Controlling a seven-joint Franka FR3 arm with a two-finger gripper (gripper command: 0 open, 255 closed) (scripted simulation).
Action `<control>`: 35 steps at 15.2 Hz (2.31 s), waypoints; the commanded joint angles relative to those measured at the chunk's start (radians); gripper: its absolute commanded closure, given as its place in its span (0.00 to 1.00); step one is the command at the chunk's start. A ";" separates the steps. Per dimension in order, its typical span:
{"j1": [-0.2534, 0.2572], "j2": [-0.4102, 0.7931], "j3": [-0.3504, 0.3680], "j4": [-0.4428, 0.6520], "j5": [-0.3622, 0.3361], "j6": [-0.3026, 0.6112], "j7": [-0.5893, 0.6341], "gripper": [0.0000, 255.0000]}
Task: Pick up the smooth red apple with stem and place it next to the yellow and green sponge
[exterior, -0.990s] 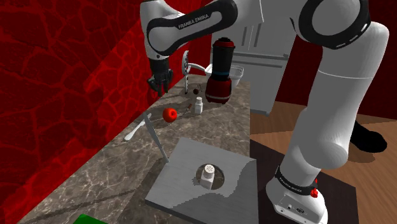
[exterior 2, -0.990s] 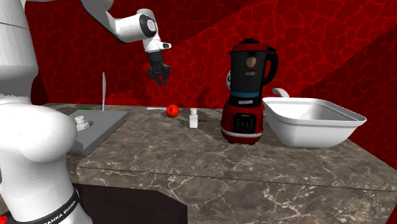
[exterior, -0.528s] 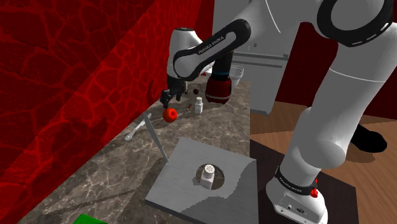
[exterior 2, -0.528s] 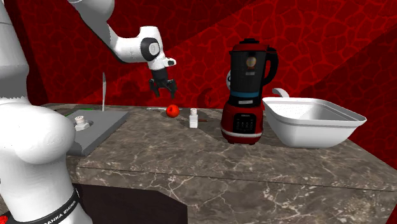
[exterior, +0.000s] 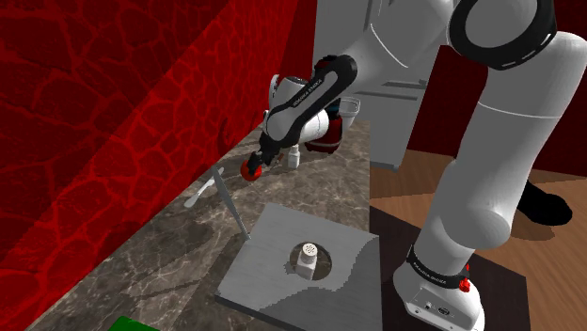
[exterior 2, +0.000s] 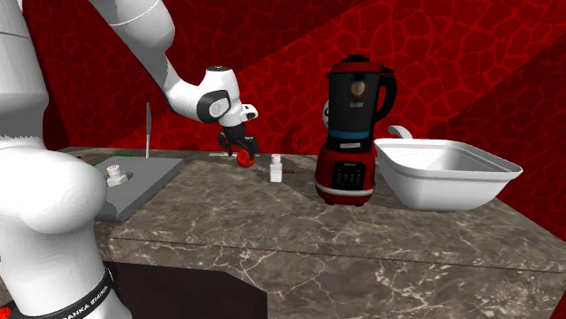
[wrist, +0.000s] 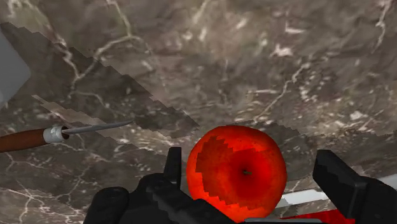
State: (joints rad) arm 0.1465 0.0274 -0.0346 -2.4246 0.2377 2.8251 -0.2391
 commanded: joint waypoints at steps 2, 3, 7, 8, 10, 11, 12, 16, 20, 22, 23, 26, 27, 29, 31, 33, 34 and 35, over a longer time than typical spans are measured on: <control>0.000 0.051 0.005 0.014 0.032 0.040 -0.028 0.00; 0.000 0.067 0.008 0.019 0.040 0.050 -0.034 0.00; -0.001 0.076 0.010 0.022 0.044 0.056 -0.038 0.00; -0.001 0.076 0.010 0.022 0.044 0.056 -0.038 0.00; -0.001 0.076 0.010 0.022 0.044 0.056 -0.038 0.00; -0.001 0.076 0.010 0.022 0.044 0.056 -0.038 0.00; -0.001 0.075 0.010 0.022 0.044 0.056 -0.038 0.00; -0.002 0.075 0.010 0.021 0.045 0.056 -0.039 1.00; -0.002 0.075 0.009 0.022 0.044 0.054 -0.039 1.00; -0.001 0.076 0.010 0.022 0.044 0.056 -0.038 1.00; 0.000 0.064 0.007 0.023 0.034 0.043 -0.029 1.00; 0.003 0.031 -0.001 0.029 0.005 0.004 -0.003 1.00; 0.003 0.020 -0.003 0.032 -0.003 -0.009 0.004 1.00; 0.003 -0.001 -0.006 0.038 -0.019 -0.035 0.018 1.00; 0.002 -0.021 -0.008 0.045 -0.034 -0.062 0.031 1.00; 0.001 -0.040 -0.009 0.053 -0.047 -0.089 0.043 1.00; 0.000 -0.050 -0.009 0.057 -0.052 -0.102 0.048 1.00; 0.000 -0.059 -0.009 0.061 -0.058 -0.116 0.053 1.00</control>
State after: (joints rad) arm 0.1474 -0.0216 -0.0429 -2.3678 0.1851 2.7244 -0.1900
